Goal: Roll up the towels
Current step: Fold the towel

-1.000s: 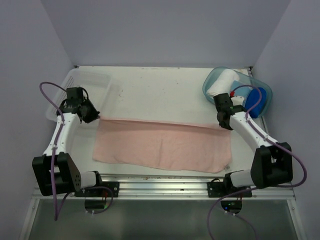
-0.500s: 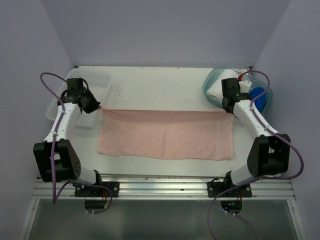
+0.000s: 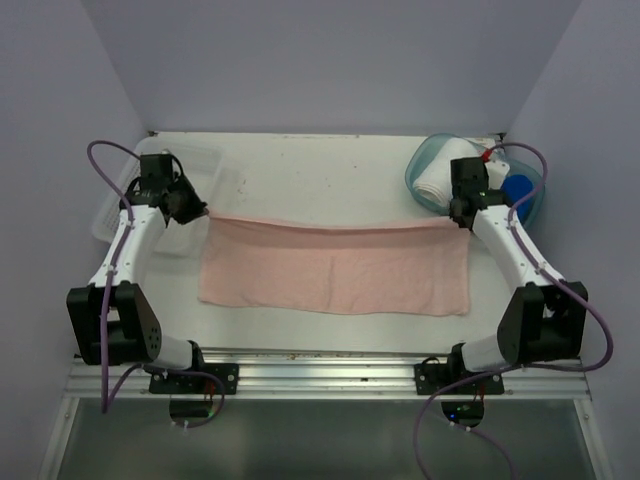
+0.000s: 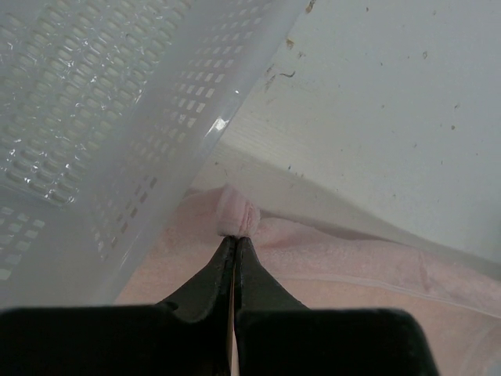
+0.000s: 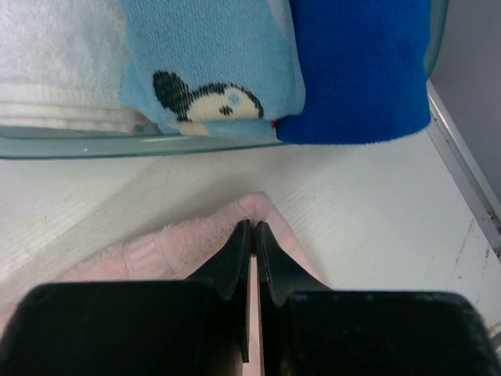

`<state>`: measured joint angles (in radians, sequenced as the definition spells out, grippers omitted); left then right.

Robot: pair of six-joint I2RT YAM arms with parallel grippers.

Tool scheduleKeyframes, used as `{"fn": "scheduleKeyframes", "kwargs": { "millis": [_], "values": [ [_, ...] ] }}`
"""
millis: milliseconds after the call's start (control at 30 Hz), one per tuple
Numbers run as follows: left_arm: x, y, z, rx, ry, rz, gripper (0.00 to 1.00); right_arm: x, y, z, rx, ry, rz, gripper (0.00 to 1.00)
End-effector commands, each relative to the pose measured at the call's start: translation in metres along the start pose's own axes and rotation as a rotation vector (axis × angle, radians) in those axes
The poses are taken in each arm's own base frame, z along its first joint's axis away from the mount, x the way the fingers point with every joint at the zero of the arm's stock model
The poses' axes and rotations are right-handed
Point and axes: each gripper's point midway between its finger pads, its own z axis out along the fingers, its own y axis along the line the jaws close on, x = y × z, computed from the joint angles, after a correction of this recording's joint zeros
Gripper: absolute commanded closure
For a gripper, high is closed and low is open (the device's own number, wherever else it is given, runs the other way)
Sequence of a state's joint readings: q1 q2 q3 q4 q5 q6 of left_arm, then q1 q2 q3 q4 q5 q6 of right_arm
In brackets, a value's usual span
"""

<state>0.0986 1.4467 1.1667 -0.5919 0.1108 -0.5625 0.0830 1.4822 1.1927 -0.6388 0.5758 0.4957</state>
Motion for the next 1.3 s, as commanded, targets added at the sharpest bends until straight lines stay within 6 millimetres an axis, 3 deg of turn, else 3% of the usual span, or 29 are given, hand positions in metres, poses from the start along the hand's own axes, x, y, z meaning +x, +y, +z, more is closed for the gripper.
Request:
{"fn": "scheduleKeyframes", "kwargs": {
  "millis": [0,67,100,200,300,400,667,900,1100,1267],
  "values": [
    [-0.006,-0.004,-0.025,0.026,-0.065,0.013,1.0,0.017,-0.022,-0.022,-0.017,0.017,0.034,1.0],
    [0.007,0.004,-0.03,0.01,-0.047,0.024,1.0,0.031,-0.028,-0.031,-0.042,0.035,0.046,1.0],
    [0.01,0.009,-0.031,-0.01,-0.046,0.034,1.0,0.054,-0.037,-0.029,-0.018,0.083,0.038,1.0],
    [0.027,0.026,-0.036,-0.064,-0.018,0.045,1.0,0.087,-0.055,-0.039,-0.005,0.143,0.066,1.0],
    [0.04,0.039,-0.041,-0.106,-0.006,0.046,1.0,0.114,-0.069,-0.048,0.002,0.184,0.1,1.0],
    [0.049,0.047,-0.047,-0.126,0.003,0.044,1.0,0.129,-0.079,-0.056,0.004,0.198,0.126,1.0],
    [0.068,0.052,-0.056,-0.126,0.044,0.038,1.0,0.141,-0.084,-0.066,0.009,0.237,0.199,1.0],
    [0.072,0.055,-0.07,-0.141,0.043,0.029,1.0,0.135,-0.089,-0.077,0.003,0.211,0.245,1.0],
    [0.104,0.065,-0.067,-0.145,0.1,-0.025,1.0,0.158,-0.092,-0.077,0.022,0.269,0.298,1.0],
    [0.117,0.074,-0.064,-0.163,0.12,-0.038,1.0,0.154,-0.1,-0.076,0.082,0.248,0.333,1.0]
  ]
}}
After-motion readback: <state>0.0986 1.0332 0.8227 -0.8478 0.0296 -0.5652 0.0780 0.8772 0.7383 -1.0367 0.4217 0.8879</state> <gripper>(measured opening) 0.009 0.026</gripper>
